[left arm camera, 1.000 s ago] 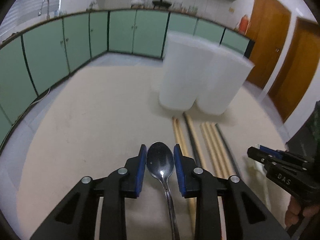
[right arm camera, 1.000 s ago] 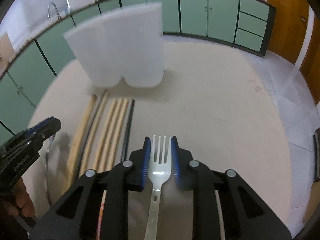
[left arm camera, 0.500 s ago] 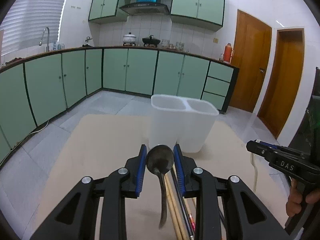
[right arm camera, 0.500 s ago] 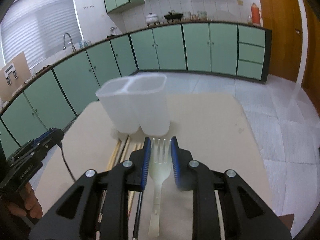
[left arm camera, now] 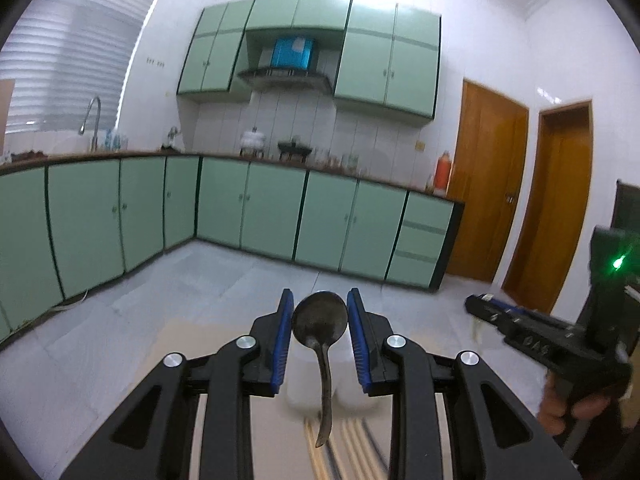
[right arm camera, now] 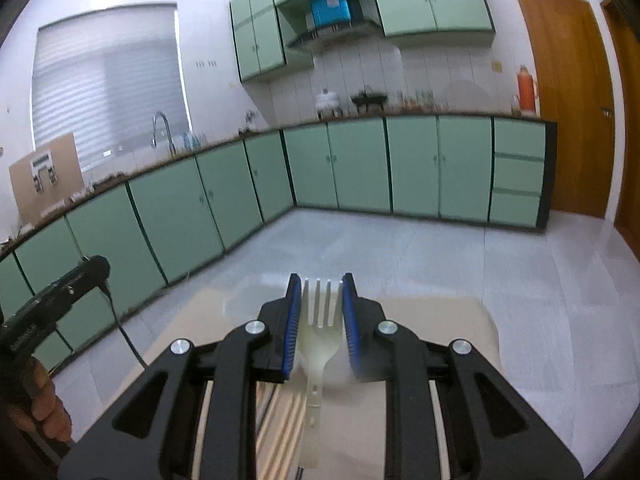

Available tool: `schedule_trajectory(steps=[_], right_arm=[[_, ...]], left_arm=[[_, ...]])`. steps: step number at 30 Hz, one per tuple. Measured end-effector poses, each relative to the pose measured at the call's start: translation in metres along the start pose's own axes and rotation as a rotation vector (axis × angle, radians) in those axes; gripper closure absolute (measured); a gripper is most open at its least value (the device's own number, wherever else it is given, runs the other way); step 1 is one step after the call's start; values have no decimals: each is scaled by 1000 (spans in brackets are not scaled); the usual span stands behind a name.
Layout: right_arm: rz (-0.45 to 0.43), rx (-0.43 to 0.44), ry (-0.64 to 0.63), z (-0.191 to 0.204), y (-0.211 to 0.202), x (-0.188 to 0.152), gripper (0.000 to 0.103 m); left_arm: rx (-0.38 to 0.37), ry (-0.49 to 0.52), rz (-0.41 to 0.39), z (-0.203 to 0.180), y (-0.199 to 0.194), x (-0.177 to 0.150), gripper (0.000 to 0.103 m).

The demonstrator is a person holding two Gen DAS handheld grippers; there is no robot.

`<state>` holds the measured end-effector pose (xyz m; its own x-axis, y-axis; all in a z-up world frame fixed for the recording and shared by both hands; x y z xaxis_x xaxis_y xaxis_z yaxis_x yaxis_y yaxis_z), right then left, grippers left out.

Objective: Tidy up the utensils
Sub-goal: 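Lift the fork with the right gripper while the left gripper lifts the spoon toward the holder, then open the right gripper over the holder while the left gripper releases the spoon there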

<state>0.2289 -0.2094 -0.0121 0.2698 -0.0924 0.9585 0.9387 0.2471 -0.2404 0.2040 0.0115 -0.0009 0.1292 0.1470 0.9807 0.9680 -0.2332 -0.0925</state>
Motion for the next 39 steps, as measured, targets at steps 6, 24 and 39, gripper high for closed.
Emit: schedule_trajectory(steps=[6,24,39], right_arm=[[-103,15,21,-10,35,40,83],[-42,-13,17,-24,131,6,83],[-20,-49,43,-32,74,-11,44]], left_arm=[[-25,17,-78,-6,44,36,76],[-29,-10,47,1,146,-19,76],[11,-4,87,4,99,-31,56]])
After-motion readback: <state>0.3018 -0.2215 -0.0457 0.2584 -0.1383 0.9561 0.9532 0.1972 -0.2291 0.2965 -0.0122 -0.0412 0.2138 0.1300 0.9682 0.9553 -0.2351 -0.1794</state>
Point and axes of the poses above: each gripper's, at about its wrist camera, not at the fingertips, and y roughly the way its jaws point, z to its left, x to its top, the point moved 3 cm from there along y, roughly the way its jaws point, and after that the axes turned 10 degrees about -z, right-handed, at the moved point
